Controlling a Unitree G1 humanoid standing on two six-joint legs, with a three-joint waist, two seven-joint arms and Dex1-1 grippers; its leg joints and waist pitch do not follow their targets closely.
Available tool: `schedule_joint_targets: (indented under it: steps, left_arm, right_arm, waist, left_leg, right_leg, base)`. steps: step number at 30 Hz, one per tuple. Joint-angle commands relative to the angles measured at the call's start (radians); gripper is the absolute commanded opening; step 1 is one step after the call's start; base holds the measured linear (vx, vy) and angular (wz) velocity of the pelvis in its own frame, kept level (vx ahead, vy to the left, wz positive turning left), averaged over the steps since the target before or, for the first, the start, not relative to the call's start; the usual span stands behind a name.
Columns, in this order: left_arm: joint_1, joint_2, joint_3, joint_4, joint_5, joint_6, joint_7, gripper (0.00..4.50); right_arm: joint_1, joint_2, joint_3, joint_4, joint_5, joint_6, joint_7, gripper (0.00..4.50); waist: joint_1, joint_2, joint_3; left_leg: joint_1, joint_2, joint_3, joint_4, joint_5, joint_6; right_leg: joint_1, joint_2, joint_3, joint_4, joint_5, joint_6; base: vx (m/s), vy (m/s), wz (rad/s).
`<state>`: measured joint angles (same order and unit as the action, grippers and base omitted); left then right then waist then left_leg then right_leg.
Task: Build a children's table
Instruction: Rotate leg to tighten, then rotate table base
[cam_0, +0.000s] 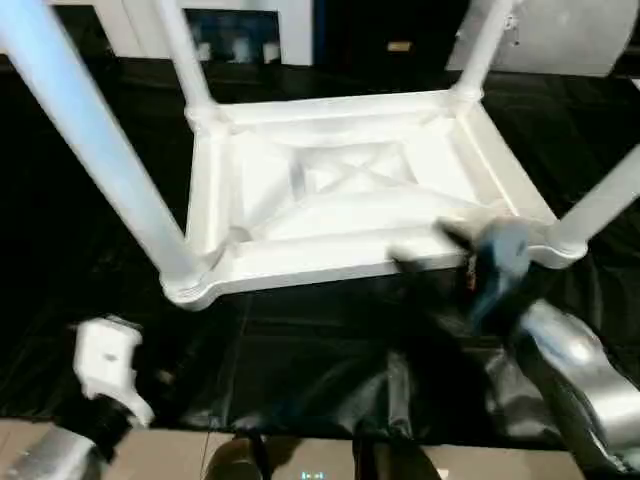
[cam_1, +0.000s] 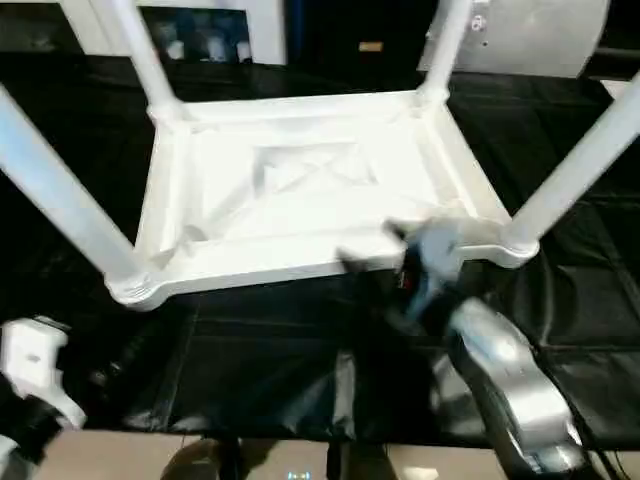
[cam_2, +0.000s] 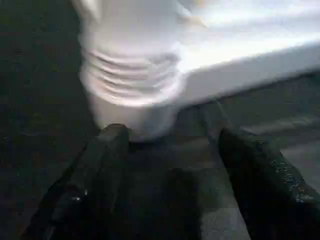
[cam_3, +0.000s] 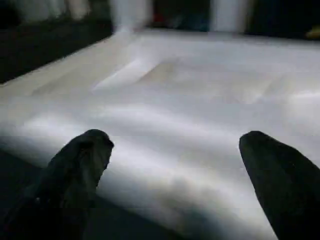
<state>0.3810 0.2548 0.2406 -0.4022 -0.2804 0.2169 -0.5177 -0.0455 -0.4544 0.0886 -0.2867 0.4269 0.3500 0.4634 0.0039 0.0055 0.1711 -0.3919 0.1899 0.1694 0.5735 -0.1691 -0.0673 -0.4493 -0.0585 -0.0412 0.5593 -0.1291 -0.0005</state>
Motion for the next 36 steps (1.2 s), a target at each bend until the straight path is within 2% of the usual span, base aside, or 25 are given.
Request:
schedule_joint_targets:
  steps: [1, 3, 4, 5, 7, 8, 10, 11, 12, 15, 17, 18, 20, 22, 23, 24, 25, 26, 27, 30, 31, 33, 34, 35, 36]
  left_arm:
    - [-0.018, 0.007, 0.026, -0.015, -0.023, -0.044, -0.016, 3.46]
    - [-0.078, 0.027, 0.043, -0.009, -0.065, -0.023, -0.024, 3.46]
    - [-0.118, 0.042, 0.051, 0.006, -0.085, -0.016, -0.036, 3.46]
    - [-0.137, 0.049, 0.055, 0.019, -0.094, -0.019, -0.043, 3.46]
    - [-0.164, 0.061, 0.058, 0.039, -0.113, -0.018, -0.059, 3.46]
    - [-0.182, 0.073, 0.057, 0.055, -0.125, -0.014, -0.076, 3.46]
    - [-0.219, 0.104, 0.055, 0.088, -0.142, 0.002, -0.114, 3.46]
    - [-0.239, 0.116, 0.055, 0.105, -0.142, 0.008, -0.124, 3.46]
    - [-0.283, 0.138, 0.054, 0.143, -0.149, 0.021, -0.139, 3.46]
    - [-0.322, 0.156, 0.045, 0.182, -0.146, 0.023, -0.146, 3.59]
    - [-0.371, 0.163, 0.038, 0.226, -0.137, 0.02, -0.142, 3.8]
    - [-0.371, 0.163, 0.038, 0.226, -0.137, 0.02, -0.142, 3.86]
    - [-0.403, 0.161, 0.031, 0.232, -0.18, 0.059, -0.159, 3.98]
    - [-0.409, 0.163, 0.022, 0.219, -0.209, 0.088, -0.18, 3.98]
    - [-0.392, 0.184, -0.012, 0.163, -0.29, 0.165, -0.256, 3.98]
    - [-0.392, 0.184, -0.012, 0.163, -0.29, 0.165, -0.256, 3.98]
    - [-0.371, 0.201, -0.031, 0.125, -0.338, 0.207, -0.301, 3.98]
    - [-0.362, 0.209, -0.038, 0.11, -0.357, 0.223, -0.318, 3.98]
    - [-0.351, 0.219, -0.047, 0.091, -0.379, 0.242, -0.338, 3.98]
    - [-0.33, 0.244, -0.068, 0.062, -0.404, 0.268, -0.369, 3.98]
    - [-0.292, 0.284, -0.116, 0.002, -0.422, 0.307, -0.405, 3.98]
    - [-0.273, 0.303, -0.146, -0.033, -0.432, 0.328, -0.422, 3.98]
    - [-0.263, 0.312, -0.172, -0.061, -0.438, 0.343, -0.429, 3.98]
    - [-0.257, 0.303, -0.216, -0.1, -0.438, 0.351, -0.42, 3.98]
    - [-0.257, 0.303, -0.216, -0.1, -0.438, 0.351, -0.42, 3.98]
  right_arm:
    - [0.018, -0.014, 0.0, -0.047, 0.02, 0.055, 0.01, 4.5]
    - [0.059, -0.035, 0.004, -0.082, 0.02, 0.122, -0.001, 4.5]
    - [0.079, -0.044, 0.011, -0.1, 0.019, 0.149, -0.007, 4.5]
    - [0.088, -0.05, 0.014, -0.111, 0.02, 0.164, -0.012, 4.5]
    - [0.097, -0.058, 0.018, -0.123, 0.017, 0.187, -0.017, 4.5]
    - [0.101, -0.065, 0.026, -0.13, 0.017, 0.2, -0.012, 4.5]
    - [0.109, -0.071, 0.04, -0.137, 0.001, 0.219, -0.014, 4.5]
    - [0.111, -0.066, 0.043, -0.136, -0.006, 0.219, -0.018, 4.5]
    - [0.114, -0.055, 0.045, -0.13, -0.034, 0.227, -0.045, 4.5]
    - [0.104, -0.04, 0.046, -0.116, -0.061, 0.232, -0.077, 4.5]
    - [0.073, -0.007, 0.059, -0.064, -0.14, 0.195, -0.149, 4.5]
    - [0.073, -0.007, 0.059, -0.064, -0.14, 0.195, -0.149, 4.5]
    - [0.026, 0.013, 0.072, -0.02, -0.171, 0.236, -0.2, 4.5]
    - [0.001, 0.028, 0.069, 0.002, -0.172, 0.259, -0.225, 4.5]
    - [-0.051, 0.051, 0.06, 0.051, -0.185, 0.264, -0.252, 4.5]
    - [-0.051, 0.051, 0.06, 0.051, -0.185, 0.264, -0.252, 4.5]
    - [-0.073, 0.054, 0.062, 0.073, -0.192, 0.25, -0.247, 4.5]
    - [-0.081, 0.057, 0.062, 0.082, -0.195, 0.243, -0.245, 4.5]
    - [-0.088, 0.061, 0.062, 0.091, -0.197, 0.234, -0.242, 4.5]
    - [-0.098, 0.073, 0.059, 0.102, -0.202, 0.223, -0.24, 4.5]
    - [-0.112, 0.087, 0.06, 0.114, -0.208, 0.205, -0.238, 4.5]
    - [-0.121, 0.096, 0.063, 0.121, -0.212, 0.194, -0.235, 4.5]
    - [-0.127, 0.101, 0.068, 0.124, -0.215, 0.187, -0.232, 4.5]
    - [-0.135, 0.111, 0.08, 0.123, -0.217, 0.179, -0.224, 4.5]
    - [-0.135, 0.111, 0.08, 0.123, -0.217, 0.179, -0.224, 4.5]
  waist:
    - [-0.002, 0.002, -0.042]
    - [0.0, -0.002, -0.043]
    - [0.001, -0.001, -0.039]
    - [0.002, 0.0, -0.04]
    - [-0.003, -0.004, -0.042]
    - [-0.006, -0.007, -0.039]
    - [-0.009, -0.003, -0.044]
    - [-0.011, 0.004, -0.043]
    - [-0.009, 0.002, -0.042]
    - [-0.009, 0.005, -0.044]
    - [-0.01, 0.009, -0.048]
    - [-0.01, 0.009, -0.049]
    - [-0.008, 0.011, -0.05]
    - [-0.007, 0.014, -0.053]
    - [-0.004, 0.01, -0.055]
    - [-0.005, 0.01, -0.055]
    - [-0.004, 0.009, -0.053]
    - [-0.005, 0.001, -0.056]
    - [-0.003, 0.008, -0.056]
    - [-0.002, 0.009, -0.057]
    - [-0.003, -0.006, -0.058]
    - [-0.009, -0.001, -0.055]
    - [-0.012, -0.009, -0.055]
    - [-0.018, 0.0, -0.051]
    - [-0.02, -0.002, -0.05]
  left_leg:
    - [0.02, 0.015, -0.014, -0.077, -0.429, 0.043]
    - [0.025, 0.013, -0.015, -0.076, -0.436, 0.036]
    - [0.03, 0.012, -0.013, -0.075, -0.44, 0.036]
    - [0.03, 0.012, -0.015, -0.075, -0.442, 0.034]
    - [0.016, 0.013, -0.021, -0.08, -0.428, 0.029]
    - [0.012, 0.011, -0.021, -0.081, -0.426, 0.029]
    - [0.018, 0.011, -0.021, -0.08, -0.42, 0.029]
    - [0.02, 0.011, -0.02, -0.08, -0.42, 0.029]
    - [0.027, 0.01, -0.016, -0.078, -0.42, 0.029]
    - [0.023, 0.017, -0.018, -0.083, -0.403, 0.023]
    - [0.025, 0.017, -0.015, -0.082, -0.395, 0.019]
    - [0.025, 0.018, -0.013, -0.082, -0.388, 0.015]
    - [0.026, 0.02, -0.011, -0.081, -0.377, 0.015]
    - [0.028, 0.019, -0.008, -0.078, -0.346, 0.012]
    - [0.028, 0.017, -0.003, -0.074, -0.321, 0.016]
    - [0.025, 0.015, -0.004, -0.074, -0.312, 0.018]
    - [0.026, 0.016, 0.0, -0.073, -0.314, 0.021]
    - [0.027, 0.017, 0.002, -0.07, -0.307, 0.02]
    - [0.022, 0.016, 0.001, -0.071, -0.278, 0.024]
    - [0.025, 0.018, 0.005, -0.071, -0.254, 0.033]
    - [0.019, 0.019, 0.003, -0.072, -0.236, 0.035]
    - [0.022, 0.021, 0.003, -0.074, -0.235, 0.036]
    - [0.023, 0.022, 0.005, -0.073, -0.239, 0.036]
    - [0.023, 0.023, 0.004, -0.076, -0.254, 0.031]
    - [0.023, 0.023, 0.003, -0.076, -0.26, 0.03]
  right_leg:
    - [0.031, -0.037, 0.021, -0.104, -0.641, 0.002]
    - [0.029, -0.038, 0.022, -0.104, -0.66, 0.01]
    - [0.023, -0.038, 0.024, -0.109, -0.666, 0.013]
    - [0.025, -0.039, 0.022, -0.107, -0.665, 0.011]
    - [0.039, -0.047, 0.018, -0.101, -0.648, 0.008]
    - [0.04, -0.046, 0.019, -0.103, -0.656, 0.014]
    - [0.038, -0.049, 0.021, -0.103, -0.653, 0.016]
    - [0.036, -0.048, 0.021, -0.104, -0.638, 0.008]
    - [0.029, -0.046, 0.024, -0.104, -0.624, -0.005]
    - [0.037, -0.048, 0.025, -0.093, -0.555, -0.038]
    - [0.037, -0.047, 0.028, -0.084, -0.492, -0.07]
    - [0.039, -0.048, 0.03, -0.081, -0.466, -0.085]
    - [0.042, -0.049, 0.032, -0.076, -0.429, -0.102]
    - [0.043, -0.048, 0.035, -0.068, -0.372, -0.132]
    - [0.045, -0.05, 0.038, -0.061, -0.343, -0.148]
    - [0.047, -0.051, 0.039, -0.056, -0.339, -0.156]
    - [0.046, -0.048, 0.039, -0.062, -0.357, -0.149]
    - [0.048, -0.05, 0.04, -0.057, -0.353, -0.154]
    - [0.053, -0.052, 0.04, -0.054, -0.344, -0.157]
    - [0.053, -0.046, 0.039, -0.053, -0.319, -0.159]
    - [0.058, -0.048, 0.04, -0.048, -0.309, -0.162]
    - [0.056, -0.046, 0.039, -0.049, -0.312, -0.16]
    - [0.056, -0.045, 0.039, -0.049, -0.315, -0.159]
    - [0.054, -0.046, 0.039, -0.051, -0.339, -0.156]
    - [0.054, -0.045, 0.039, -0.052, -0.348, -0.152]
  base:
    - [0.0, 0.0, 0.0]
    - [0.0, 0.0, 0.0]
    - [0.0, 0.0, 0.0]
    - [0.0, 0.0, 0.0]
    - [0.0, 0.0, 0.0]
    - [0.0, 0.0, 0.0]
    - [0.0, 0.0, 0.0]
    - [0.0, 0.0, 0.0]
    - [0.0, 0.0, 0.0]
    - [0.0, 0.0, 0.0]
    - [0.0, 0.0, 0.0]
    - [0.0, 0.0, 0.0]
    - [0.0, 0.0, 0.0]
    - [0.0, 0.0, 0.0]
    - [0.0, 0.0, 0.0]
    - [0.0, 0.0, 0.0]
    - [0.0, 0.0, 0.0]
    - [0.0, 0.0, 0.0]
    - [0.0, 0.0, 0.0]
    - [0.0, 0.0, 0.0]
    - [0.0, 0.0, 0.0]
    - [0.0, 0.0, 0.0]
    - [0.0, 0.0, 0.0]
    - [0.0, 0.0, 0.0]
    - [0.0, 0.0, 0.0]
